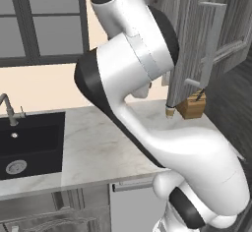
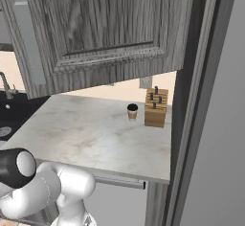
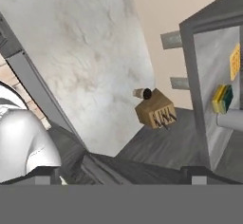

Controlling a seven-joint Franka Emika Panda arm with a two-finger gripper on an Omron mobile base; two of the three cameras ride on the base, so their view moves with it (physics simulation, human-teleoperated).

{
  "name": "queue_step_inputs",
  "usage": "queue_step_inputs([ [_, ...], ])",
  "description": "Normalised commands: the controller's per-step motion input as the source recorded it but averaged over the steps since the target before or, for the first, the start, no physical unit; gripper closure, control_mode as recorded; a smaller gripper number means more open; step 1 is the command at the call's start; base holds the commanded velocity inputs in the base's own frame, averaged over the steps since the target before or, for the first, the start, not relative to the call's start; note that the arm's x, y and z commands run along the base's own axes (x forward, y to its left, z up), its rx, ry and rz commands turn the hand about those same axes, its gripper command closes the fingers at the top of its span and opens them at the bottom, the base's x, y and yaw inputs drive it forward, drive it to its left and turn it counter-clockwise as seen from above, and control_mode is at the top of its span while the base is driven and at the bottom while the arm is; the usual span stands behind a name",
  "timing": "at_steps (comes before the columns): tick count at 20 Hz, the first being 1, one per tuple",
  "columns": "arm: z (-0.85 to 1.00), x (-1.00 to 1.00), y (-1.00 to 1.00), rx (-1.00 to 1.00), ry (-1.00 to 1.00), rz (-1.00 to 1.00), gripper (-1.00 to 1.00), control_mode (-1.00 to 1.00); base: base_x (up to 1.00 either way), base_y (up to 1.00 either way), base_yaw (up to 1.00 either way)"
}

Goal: Pick the sponge and spray from the cabinet and place them on the counter.

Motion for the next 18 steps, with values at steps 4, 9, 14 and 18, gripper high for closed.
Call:
queue_step_inputs([
  [4, -0.27, 0.2, 0.02, -0.14, -0.09, 0.0, -1.0, -1.0, 0.0, 0.0, 0.0],
  [9, -0.25, 0.18, -0.12, -0.13, -0.1, 0.0, -1.0, -1.0, 0.0, 0.0, 0.0],
  [14, -0.05, 0.14, -0.18, -0.19, -0.01, -0.01, -1.0, -1.0, 0.0, 0.0, 0.0],
  [18, 0.02, 0.14, -0.16, -0.21, 0.02, -0.04, -1.0, -1.0, 0.0, 0.0, 0.0],
])
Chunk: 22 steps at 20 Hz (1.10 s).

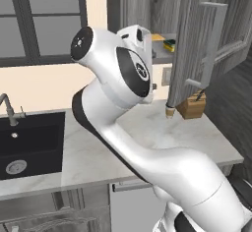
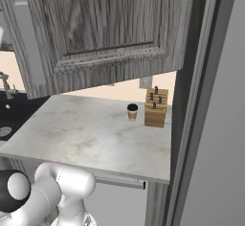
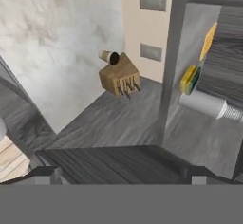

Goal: Pick the sponge and spray from the cabinet and place them on the counter.

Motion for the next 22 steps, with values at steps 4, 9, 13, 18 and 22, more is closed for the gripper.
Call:
queue_step_inputs([
  [4, 0.01, 0.04, -0.14, -0.19, 0.04, -0.13, -1.0, -1.0, 0.0, 0.0, 0.0],
  [9, 0.0, 0.01, -0.08, -0.18, 0.0, -0.16, -1.0, -1.0, 0.0, 0.0, 0.0],
  [13, 0.02, 0.01, -0.1, -0.19, 0.0, -0.15, -1.0, -1.0, 0.0, 0.0, 0.0],
  [18, 0.03, 0.01, -0.15, -0.17, 0.01, -0.14, -1.0, -1.0, 0.0, 0.0, 0.0],
  [22, -0.01, 0.0, -0.25, -0.08, -0.01, -0.13, -1.0, -1.0, 0.0, 0.0, 0.0],
])
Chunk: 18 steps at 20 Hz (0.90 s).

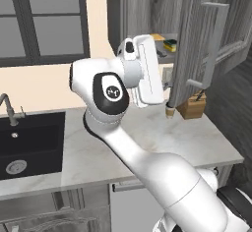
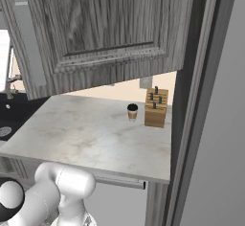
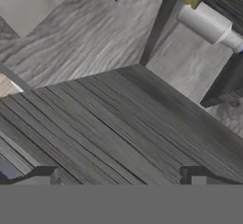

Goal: Pick the sponge and spray from the cabinet and place them on the counter.

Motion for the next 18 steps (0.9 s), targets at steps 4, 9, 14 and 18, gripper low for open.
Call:
queue_step_inputs([
  [4, 0.0, 0.0, -0.19, -0.09, 0.0, -0.15, -1.0, -1.0, 0.0, 0.0, 0.0],
  [9, 0.06, -0.02, -0.19, -0.1, 0.0, -0.13, -1.0, -1.0, 0.0, 0.0, 0.0],
  [14, 0.09, -0.16, -0.29, -0.09, -0.01, -0.07, -1.0, -1.0, 0.0, 0.0, 0.0],
  [18, -0.02, -0.11, -0.46, 0.0, -0.01, -0.05, -1.0, -1.0, 0.0, 0.0, 0.0],
])
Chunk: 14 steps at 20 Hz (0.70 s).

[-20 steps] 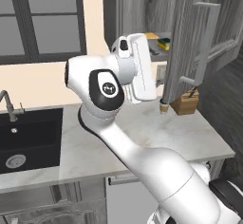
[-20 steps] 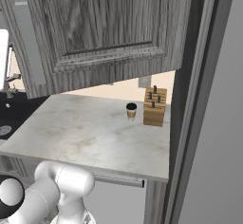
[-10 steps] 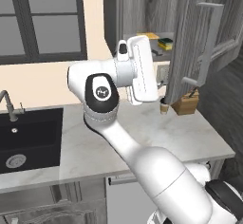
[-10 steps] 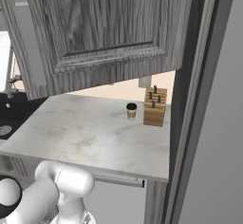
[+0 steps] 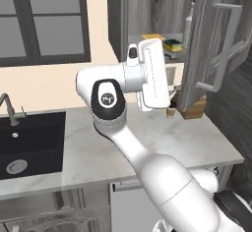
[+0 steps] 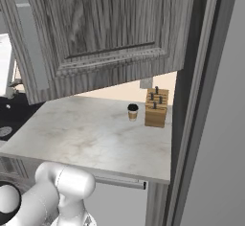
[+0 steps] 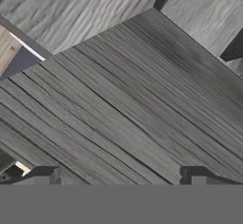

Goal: Pick the sponge and spray from the cabinet and place them on the counter.

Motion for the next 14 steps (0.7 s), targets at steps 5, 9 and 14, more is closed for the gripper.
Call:
queue_step_inputs([
  [5, -0.03, -0.02, -0.49, 0.0, 0.0, -0.07, -1.0, -1.0, 0.0, 0.0, 0.0],
  [9, -0.03, 0.0, -0.51, 0.0, 0.0, -0.08, -1.0, -1.0, 0.0, 0.0, 0.0],
  [14, -0.04, 0.0, -0.52, 0.0, 0.0, -0.08, -1.0, -1.0, 0.0, 0.0, 0.0],
])
